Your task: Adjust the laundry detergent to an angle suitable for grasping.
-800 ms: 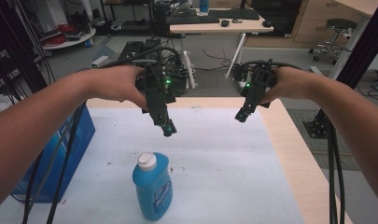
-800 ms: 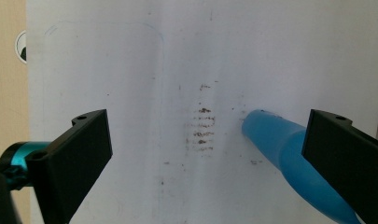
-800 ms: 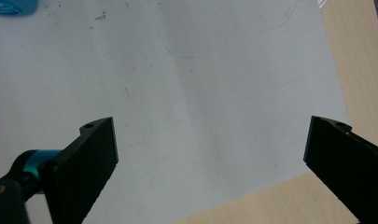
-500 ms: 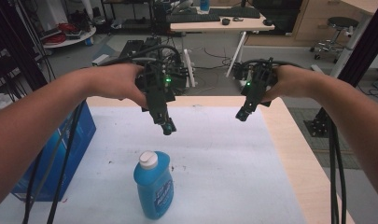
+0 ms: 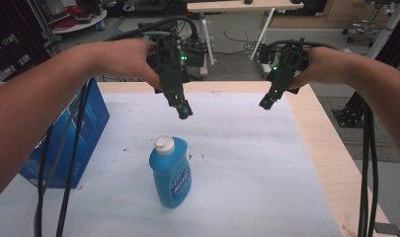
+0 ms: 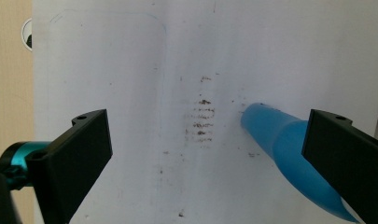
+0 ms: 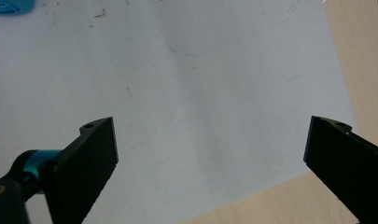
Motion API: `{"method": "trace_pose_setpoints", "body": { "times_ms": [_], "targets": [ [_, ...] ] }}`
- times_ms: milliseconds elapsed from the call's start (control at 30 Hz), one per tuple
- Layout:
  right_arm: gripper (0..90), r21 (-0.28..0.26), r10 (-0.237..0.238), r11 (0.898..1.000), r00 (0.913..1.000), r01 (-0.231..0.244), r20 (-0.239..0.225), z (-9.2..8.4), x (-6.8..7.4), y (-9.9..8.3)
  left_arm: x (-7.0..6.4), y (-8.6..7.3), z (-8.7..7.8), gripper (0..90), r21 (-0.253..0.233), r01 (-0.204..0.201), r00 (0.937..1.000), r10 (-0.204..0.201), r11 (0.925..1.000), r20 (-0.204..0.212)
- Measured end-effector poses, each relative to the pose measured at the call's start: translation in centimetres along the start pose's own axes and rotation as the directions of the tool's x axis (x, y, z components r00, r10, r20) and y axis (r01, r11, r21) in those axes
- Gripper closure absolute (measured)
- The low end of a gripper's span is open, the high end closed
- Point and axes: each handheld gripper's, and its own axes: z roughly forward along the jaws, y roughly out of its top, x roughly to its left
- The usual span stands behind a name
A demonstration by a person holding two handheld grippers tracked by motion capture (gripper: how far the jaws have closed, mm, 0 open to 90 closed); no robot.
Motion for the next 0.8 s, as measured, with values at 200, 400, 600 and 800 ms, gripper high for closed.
{"method": "trace_pose_setpoints", "body": {
  "times_ms": [200,400,600,800],
  "targets": [
    [2.0,-0.014,0.003,1.000,0.9999,-0.003,0.010,-0.6,0.5,-0.2,-0.7,-0.1,-0.9,1.7,0.006,0.038,0.9990,-0.038,0.9993,-0.022],
    [2.0,-0.016,0.011,1.000,0.9997,-0.010,0.021,-0.9,0.7,-0.7,-1.1,0.0,-1.8,1.6,0.002,0.137,0.9904,-0.137,0.9906,-0.023],
    [2.0,-0.011,0.005,1.000,0.9996,-0.004,0.026,-0.9,0.9,-0.9,-2.1,-0.1,-2.2,1.6,0.022,0.263,0.9644,-0.263,0.9644,-0.029],
    [2.0,-0.018,0.002,1.000,0.9997,-0.001,0.023,-0.8,1.1,-1.1,-2.8,-0.4,-2.5,1.7,0.024,0.394,0.9191,-0.393,0.9189,-0.027]
  ]
}}
